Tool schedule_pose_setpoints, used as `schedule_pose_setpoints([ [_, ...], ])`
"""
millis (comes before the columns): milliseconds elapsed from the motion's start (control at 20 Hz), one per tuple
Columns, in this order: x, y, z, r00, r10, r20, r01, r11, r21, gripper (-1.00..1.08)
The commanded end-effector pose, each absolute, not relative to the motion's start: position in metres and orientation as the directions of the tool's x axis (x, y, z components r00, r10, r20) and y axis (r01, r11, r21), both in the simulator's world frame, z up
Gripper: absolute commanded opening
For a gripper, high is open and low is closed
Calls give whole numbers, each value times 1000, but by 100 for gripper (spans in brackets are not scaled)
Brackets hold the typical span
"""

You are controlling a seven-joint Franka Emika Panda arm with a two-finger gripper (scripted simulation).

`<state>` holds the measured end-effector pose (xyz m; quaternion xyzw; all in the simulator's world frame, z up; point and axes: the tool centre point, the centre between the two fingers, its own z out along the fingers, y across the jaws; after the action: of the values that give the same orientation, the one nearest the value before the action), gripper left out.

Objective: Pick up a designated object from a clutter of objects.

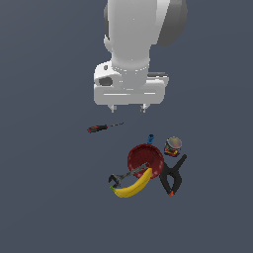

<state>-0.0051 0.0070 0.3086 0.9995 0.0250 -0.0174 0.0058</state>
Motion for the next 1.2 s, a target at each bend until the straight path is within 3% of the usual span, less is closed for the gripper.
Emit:
schedule_pose_setpoints([
  [0,-5,7,309,998,50,-35,50,-999,11,100],
  [1150,2,8,298,998,46,-41,47,-998,32,100],
])
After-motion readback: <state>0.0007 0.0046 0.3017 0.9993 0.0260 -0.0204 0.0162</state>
